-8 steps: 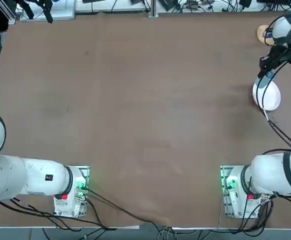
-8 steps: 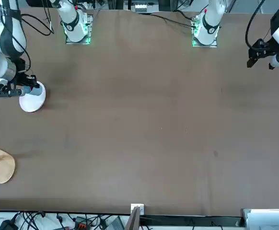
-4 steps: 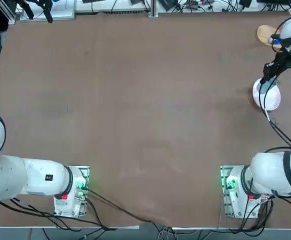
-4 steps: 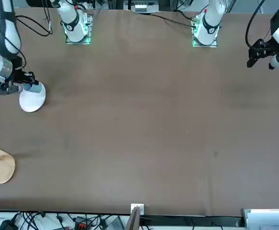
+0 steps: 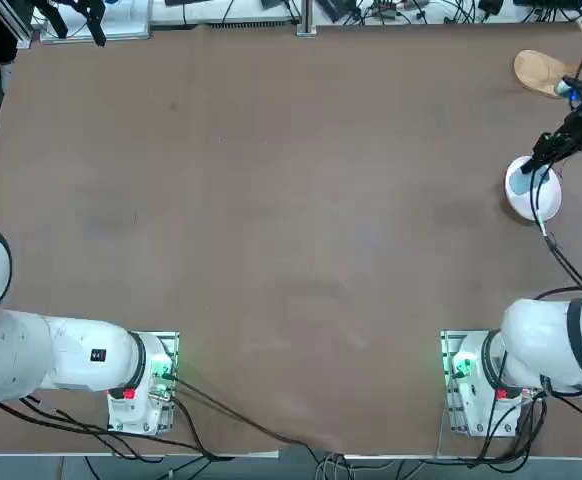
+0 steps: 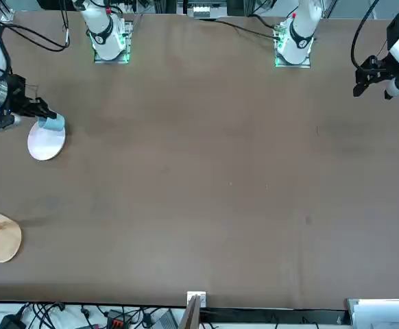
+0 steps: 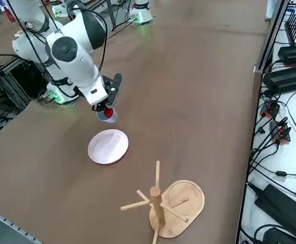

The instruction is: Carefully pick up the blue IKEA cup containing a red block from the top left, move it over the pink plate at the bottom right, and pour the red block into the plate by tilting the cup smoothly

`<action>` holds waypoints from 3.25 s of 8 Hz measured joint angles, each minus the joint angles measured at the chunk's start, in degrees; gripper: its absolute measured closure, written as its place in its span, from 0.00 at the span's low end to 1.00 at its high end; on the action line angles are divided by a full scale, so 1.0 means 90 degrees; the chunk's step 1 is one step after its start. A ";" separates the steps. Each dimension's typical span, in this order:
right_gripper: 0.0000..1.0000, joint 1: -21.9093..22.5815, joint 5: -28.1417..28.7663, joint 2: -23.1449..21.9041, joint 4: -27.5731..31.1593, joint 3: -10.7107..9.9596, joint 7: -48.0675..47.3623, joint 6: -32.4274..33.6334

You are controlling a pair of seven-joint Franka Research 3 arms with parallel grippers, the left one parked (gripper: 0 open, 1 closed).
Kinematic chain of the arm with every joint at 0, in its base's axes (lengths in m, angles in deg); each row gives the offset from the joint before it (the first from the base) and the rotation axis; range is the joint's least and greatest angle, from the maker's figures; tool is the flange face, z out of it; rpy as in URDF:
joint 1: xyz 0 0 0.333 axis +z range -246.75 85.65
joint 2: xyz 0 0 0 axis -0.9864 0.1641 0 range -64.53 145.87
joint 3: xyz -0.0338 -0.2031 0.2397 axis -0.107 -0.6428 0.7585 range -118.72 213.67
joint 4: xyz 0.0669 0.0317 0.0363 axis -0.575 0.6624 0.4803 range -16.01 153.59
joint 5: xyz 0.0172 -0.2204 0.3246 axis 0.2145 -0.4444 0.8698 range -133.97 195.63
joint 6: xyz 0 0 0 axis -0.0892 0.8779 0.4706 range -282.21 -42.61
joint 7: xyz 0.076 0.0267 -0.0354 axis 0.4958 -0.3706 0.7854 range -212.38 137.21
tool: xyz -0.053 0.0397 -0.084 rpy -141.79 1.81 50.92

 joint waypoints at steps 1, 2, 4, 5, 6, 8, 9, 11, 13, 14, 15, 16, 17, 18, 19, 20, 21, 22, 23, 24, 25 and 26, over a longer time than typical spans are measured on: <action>0.97 -0.0209 0.0239 0.0107 -0.0144 -0.0002 0.0226 0.0348; 0.97 -0.0448 0.0499 0.0259 -0.0397 -0.0002 0.0511 0.0811; 0.97 -0.0832 0.0898 0.0584 -0.0913 -0.0005 0.1056 0.1522; 0.97 -0.0946 0.1073 0.0747 -0.1085 -0.0005 0.1301 0.1690; 0.97 -0.1039 0.1230 0.0939 -0.1207 -0.0004 0.1568 0.1772; 0.97 -0.1178 0.1462 0.1355 -0.1345 -0.0004 0.1852 0.1814; 0.97 -0.1232 0.1568 0.1496 -0.1378 -0.0004 0.1846 0.1897; 0.97 -0.1375 0.1729 0.1642 -0.1412 -0.0003 0.1526 0.2135; 0.97 -0.1543 0.1848 0.1811 -0.1441 -0.0003 0.1302 0.2280; 0.97 -0.1602 0.1860 0.1902 -0.1455 -0.0003 0.1145 0.2308; 0.97 -0.1649 0.1868 0.2011 -0.1519 -0.0002 0.0957 0.2372; 0.97 -0.1716 0.1903 0.2176 -0.1688 -0.0002 0.0820 0.2636; 0.97 -0.1815 0.1998 0.2401 -0.1965 -0.0001 0.0722 0.3058; 0.97 -0.1923 0.2065 0.2628 -0.2249 -0.0002 0.0681 0.3388; 0.97 -0.1994 0.2090 0.2784 -0.2430 -0.0002 0.0676 0.3543; 0.97 -0.2017 0.2098 0.2865 -0.2513 -0.0002 0.0674 0.3597; 0.97 -0.2017 0.2108 0.2930 -0.2589 0.0003 0.0671 0.3653; 0.97 -0.2027 0.2180 0.3021 -0.2704 0.0006 0.0659 0.3818; 0.97 -0.2065 0.2261 0.3163 -0.2884 0.0006 0.0653 0.4089; 0.97 -0.2116 0.2294 0.3327 -0.3085 0.0006 0.0653 0.4347; 0.97 -0.2166 0.2347 0.3482 -0.3248 0.0006 0.0674 0.4578; 0.97 -0.2203 0.2398 0.3606 -0.3374 0.0005 0.0691 0.4757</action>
